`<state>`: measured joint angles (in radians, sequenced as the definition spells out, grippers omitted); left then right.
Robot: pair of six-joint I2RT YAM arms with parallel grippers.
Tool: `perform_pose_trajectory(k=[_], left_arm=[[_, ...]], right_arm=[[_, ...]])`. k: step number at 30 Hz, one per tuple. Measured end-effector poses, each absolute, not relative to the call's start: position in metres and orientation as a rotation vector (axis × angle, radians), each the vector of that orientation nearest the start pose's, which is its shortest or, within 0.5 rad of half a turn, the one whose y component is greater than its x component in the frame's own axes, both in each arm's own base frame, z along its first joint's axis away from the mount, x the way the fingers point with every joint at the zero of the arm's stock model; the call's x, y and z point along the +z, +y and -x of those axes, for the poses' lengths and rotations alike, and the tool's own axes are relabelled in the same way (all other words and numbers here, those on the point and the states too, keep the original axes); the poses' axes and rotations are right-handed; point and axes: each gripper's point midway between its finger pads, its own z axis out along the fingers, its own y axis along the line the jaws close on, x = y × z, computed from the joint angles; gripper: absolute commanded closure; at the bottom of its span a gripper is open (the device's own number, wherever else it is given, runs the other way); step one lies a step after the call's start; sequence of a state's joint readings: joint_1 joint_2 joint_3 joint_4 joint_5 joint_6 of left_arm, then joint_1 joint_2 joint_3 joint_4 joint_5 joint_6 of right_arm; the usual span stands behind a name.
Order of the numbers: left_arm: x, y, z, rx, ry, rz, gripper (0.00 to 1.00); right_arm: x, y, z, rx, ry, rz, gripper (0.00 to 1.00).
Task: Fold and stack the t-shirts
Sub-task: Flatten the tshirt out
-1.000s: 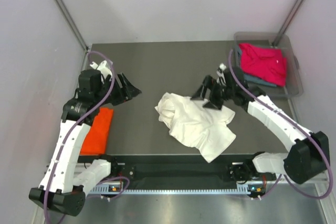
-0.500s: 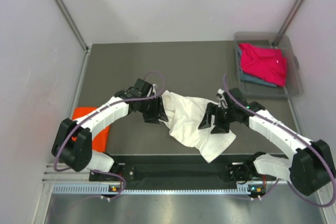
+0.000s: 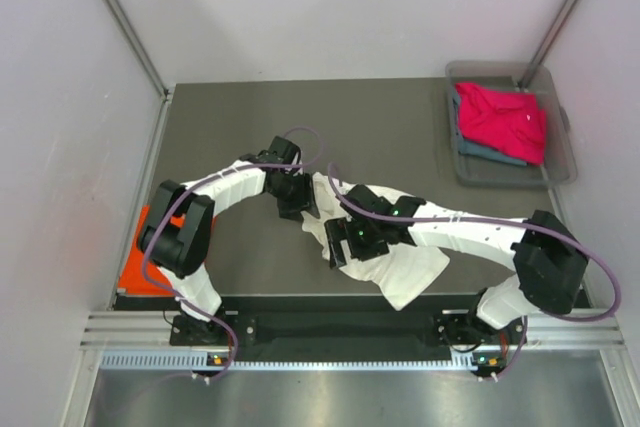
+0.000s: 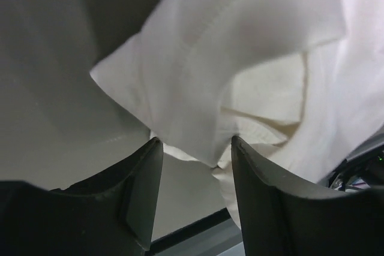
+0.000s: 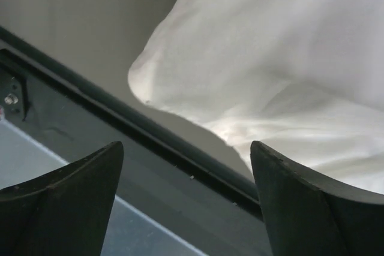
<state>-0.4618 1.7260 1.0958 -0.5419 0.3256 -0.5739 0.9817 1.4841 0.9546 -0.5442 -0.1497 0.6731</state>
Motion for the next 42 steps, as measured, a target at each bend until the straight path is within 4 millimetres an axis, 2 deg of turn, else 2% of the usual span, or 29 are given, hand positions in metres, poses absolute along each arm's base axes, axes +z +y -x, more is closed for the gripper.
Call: perform_pose_trajectory(k=[4,8,9,10,13,17,19,20,23,24,28,30,32,35,38,41,42], left_arm=[[0.036,-0.219,-0.290,-0.687,2.894,0.105,0.57],[0.032,-0.217,-0.300,-0.728,2.886,0.136,0.75],[0.031,-0.217,-0.301,-0.740,2.884,0.136,0.81],[0.031,-0.217,-0.303,-0.749,2.882,0.141,0.82],[0.033,-0.218,-0.304,-0.771,2.874,0.134,0.83],[0.033,-0.220,-0.304,-0.787,2.871,0.121,0.89],[0.034,-0.220,-0.304,-0.794,2.871,0.116,0.96],[0.034,-0.220,-0.304,-0.798,2.870,0.116,0.98],[0.035,-0.219,-0.304,-0.806,2.870,0.115,1.00],[0.035,-0.219,-0.304,-0.804,2.870,0.116,1.00],[0.043,-0.216,-0.304,-0.786,2.859,0.108,1.00],[0.054,-0.212,-0.306,-0.759,2.842,0.099,1.00],[0.074,-0.208,-0.310,-0.731,2.802,0.088,1.00],[0.124,-0.200,-0.321,-0.685,2.696,0.061,1.00],[0.198,-0.189,-0.338,-0.630,2.512,0.055,1.00],[0.287,-0.174,-0.347,-0.599,2.306,0.064,1.00],[0.317,-0.169,-0.349,-0.596,2.227,0.068,1.00]], right_arm=[[0.073,0.300,-0.155,0.573,2.734,0.499,0.26],[0.067,0.312,-0.169,0.550,2.703,0.514,0.41],[0.065,0.315,-0.171,0.555,2.700,0.516,0.41],[0.064,0.317,-0.171,0.561,2.697,0.519,0.41],[0.065,0.324,-0.173,0.584,2.673,0.528,0.29],[0.067,0.335,-0.166,0.618,2.646,0.568,0.32],[0.066,0.341,-0.164,0.634,2.648,0.579,0.46],[0.065,0.345,-0.165,0.639,2.650,0.582,0.62],[0.055,0.344,-0.168,0.595,2.667,0.562,0.95],[0.052,0.340,-0.170,0.562,2.672,0.546,1.00],[0.060,0.321,-0.183,0.440,2.638,0.468,1.00],[0.077,0.305,-0.192,0.391,2.592,0.420,1.00],[0.101,0.289,-0.204,0.366,2.533,0.363,1.00],[0.150,0.257,-0.236,0.350,2.425,0.259,1.00],[0.210,0.236,-0.283,0.343,2.293,0.164,1.00],[0.296,0.232,-0.340,0.375,2.115,0.095,1.00],[0.333,0.235,-0.359,0.392,2.042,0.084,1.00]])
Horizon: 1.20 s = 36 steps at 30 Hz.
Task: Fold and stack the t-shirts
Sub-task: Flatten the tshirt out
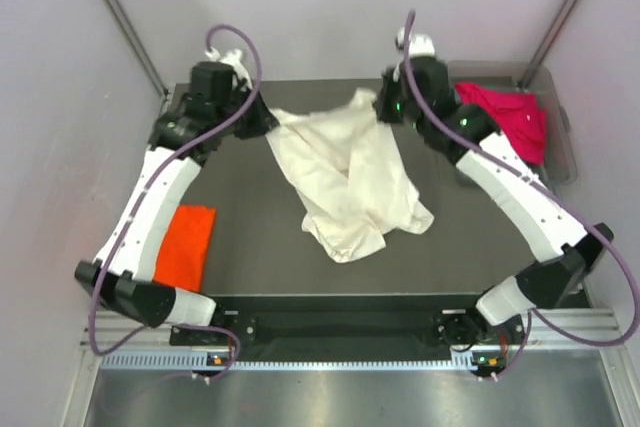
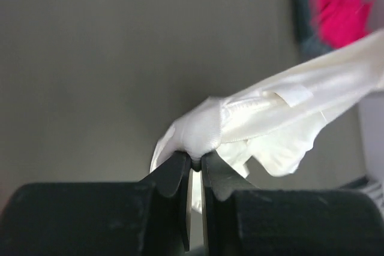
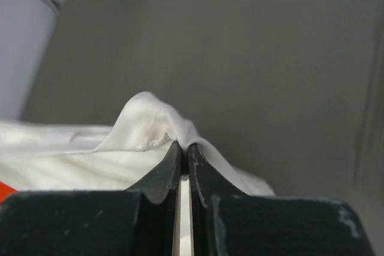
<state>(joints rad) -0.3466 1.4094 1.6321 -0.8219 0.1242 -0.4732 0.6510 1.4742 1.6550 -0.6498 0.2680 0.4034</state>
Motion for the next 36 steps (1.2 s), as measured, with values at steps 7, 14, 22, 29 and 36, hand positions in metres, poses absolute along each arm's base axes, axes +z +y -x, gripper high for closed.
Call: perform_pose_trajectory(k=[7,14,22,29,36], left_arm=[[0.496,-0.128,-0.299,-0.607,1.747,0.097,1.00],[0.585,-0.103,-0.199,-0.727,1.442,0.054,1.00],[0.492,-0.175,-0.227,-1.025,1.696,-0.100,1.00],[0.253,-0.270,-0.217,-1.150,2.341,-0.066,1.00],[0.199,-0.403,-0.141,-1.174,2.496,-0.511,1.00]], right_arm=[[0.537,0.282,-0.405,0.653,1.546,0.081,1.00],[0.577,0.300,-0.362,0.899,1.407,0.115,1.00],[0.458,0.222,-0.372,0.744,1.647,0.011,1.00],[0.219,0.111,-0.355,0.424,2.157,-0.236,1.00],[0.161,0.067,-0.351,0.256,2.325,-0.341,1.00]])
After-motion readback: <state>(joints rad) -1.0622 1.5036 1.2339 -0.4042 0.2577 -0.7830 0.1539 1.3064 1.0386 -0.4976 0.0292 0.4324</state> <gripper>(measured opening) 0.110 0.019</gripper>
